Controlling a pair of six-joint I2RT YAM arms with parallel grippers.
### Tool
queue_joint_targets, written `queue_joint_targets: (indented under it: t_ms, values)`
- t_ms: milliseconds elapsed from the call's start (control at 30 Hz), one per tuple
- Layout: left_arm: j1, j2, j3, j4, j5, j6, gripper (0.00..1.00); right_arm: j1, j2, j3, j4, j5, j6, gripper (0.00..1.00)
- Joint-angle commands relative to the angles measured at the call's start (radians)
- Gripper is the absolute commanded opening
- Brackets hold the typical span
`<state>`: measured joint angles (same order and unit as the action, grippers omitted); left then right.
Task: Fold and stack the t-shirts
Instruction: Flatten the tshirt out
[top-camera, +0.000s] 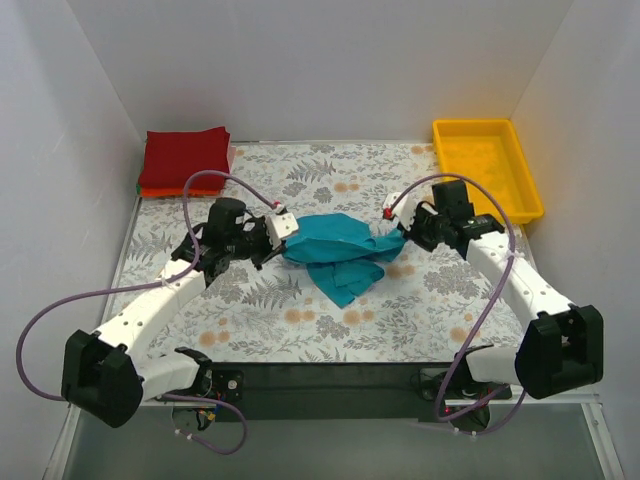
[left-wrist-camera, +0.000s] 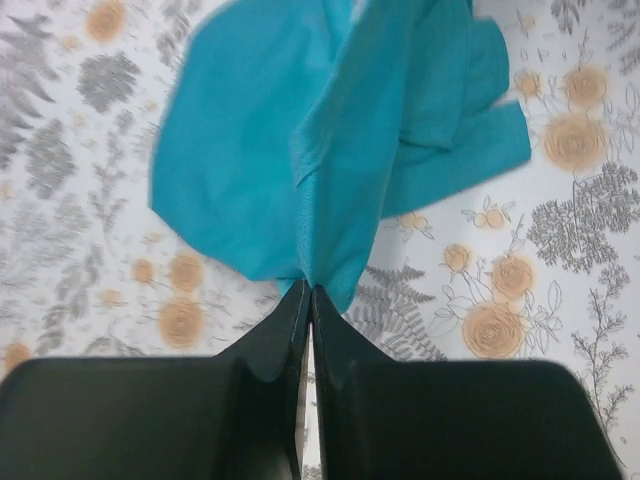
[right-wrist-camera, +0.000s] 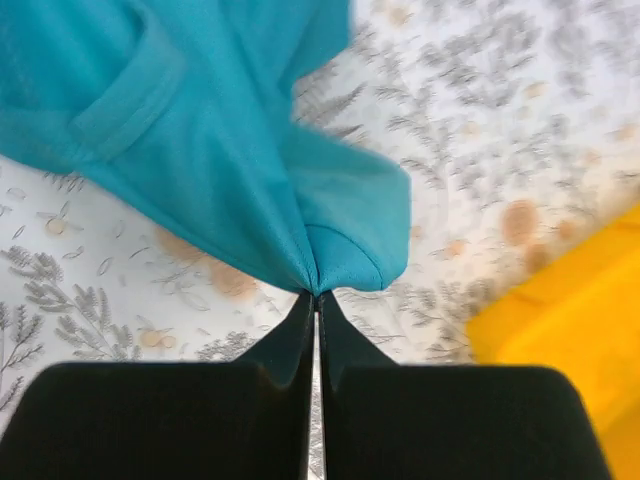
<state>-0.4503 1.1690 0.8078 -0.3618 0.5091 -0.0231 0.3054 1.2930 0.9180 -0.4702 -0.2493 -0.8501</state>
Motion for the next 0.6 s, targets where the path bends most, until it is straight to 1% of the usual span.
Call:
queue_joint_targets:
  t_ms: [0, 33, 100, 167, 233, 267, 367, 433, 500, 567]
  values:
    - [0.058, -0.037, 0.256, -0.032, -0.004, -0.141, 0.0, -0.069, -0.041, 0.313, -0.05, -0.021, 0.042, 0.01]
    - [0.061, -0.045, 0.316, -0.037, -0.012, -0.155, 0.0, -0.086, -0.041, 0.385, -0.051, -0.025, 0.057, 0.01]
    - [0.059, -0.057, 0.369, -0.042, -0.047, -0.185, 0.0, -0.094, -0.058, 0.473, -0.053, -0.019, 0.065, 0.01]
    - [0.061, -0.081, 0.456, -0.06, -0.072, -0.207, 0.0, -0.095, -0.095, 0.524, -0.059, -0.008, 0.088, 0.01]
    - [0.059, -0.103, 0.511, -0.084, -0.083, -0.23, 0.0, -0.095, -0.125, 0.594, -0.062, 0.001, 0.103, 0.01]
    - [0.059, -0.124, 0.563, -0.1, -0.083, -0.239, 0.0, -0.097, -0.164, 0.619, -0.061, 0.008, 0.124, 0.01]
    - [0.061, -0.188, 0.643, -0.15, -0.044, -0.276, 0.0, -0.097, -0.24, 0.696, -0.056, 0.06, 0.147, 0.01]
    - [0.061, -0.219, 0.685, -0.195, 0.018, -0.29, 0.0, -0.095, -0.276, 0.737, -0.048, 0.085, 0.163, 0.01]
    - [0.067, -0.241, 0.761, -0.241, 0.051, -0.336, 0.0, -0.095, -0.317, 0.803, -0.032, 0.117, 0.172, 0.01]
    - [0.074, -0.25, 0.806, -0.275, 0.077, -0.377, 0.0, -0.097, -0.342, 0.853, -0.001, 0.145, 0.178, 0.01]
